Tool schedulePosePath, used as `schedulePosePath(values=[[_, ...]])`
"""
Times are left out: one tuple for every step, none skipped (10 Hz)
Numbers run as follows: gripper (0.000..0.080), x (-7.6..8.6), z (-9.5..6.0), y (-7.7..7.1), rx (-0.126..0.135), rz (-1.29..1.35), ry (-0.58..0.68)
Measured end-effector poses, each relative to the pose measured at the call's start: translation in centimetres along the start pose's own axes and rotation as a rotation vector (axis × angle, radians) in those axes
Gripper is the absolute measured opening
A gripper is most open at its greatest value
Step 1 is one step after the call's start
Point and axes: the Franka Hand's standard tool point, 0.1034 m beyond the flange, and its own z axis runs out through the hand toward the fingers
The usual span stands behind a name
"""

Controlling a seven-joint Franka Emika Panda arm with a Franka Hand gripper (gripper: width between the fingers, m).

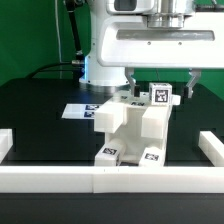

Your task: Assemble chair

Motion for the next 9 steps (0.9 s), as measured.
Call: schedulePosePath(values=[[0.0649, 0.00, 0.00, 0.03, 0.000, -0.003, 0.000], [0.0560, 0.00, 0.01, 0.04, 0.000, -0.002, 0.000], [0.0413, 0.00, 0.01, 0.04, 0.000, -0.002, 0.000], [0.0413, 0.00, 0.01, 0.04, 0.000, 0.014, 0.000], [0.0271, 0.00, 0.01, 0.05, 0.000, 0.032, 0.000], [0.0271, -0.01, 0.01, 0.04, 0.001, 0.049, 0.000], [0.0271, -0.01, 0.01, 0.03, 0.001, 0.132, 0.000], [0.0271, -0.01, 0.01, 0.02, 0.001, 0.207, 0.000], [0.0271, -0.01, 0.02, 0.02, 0.001, 0.268, 0.000]])
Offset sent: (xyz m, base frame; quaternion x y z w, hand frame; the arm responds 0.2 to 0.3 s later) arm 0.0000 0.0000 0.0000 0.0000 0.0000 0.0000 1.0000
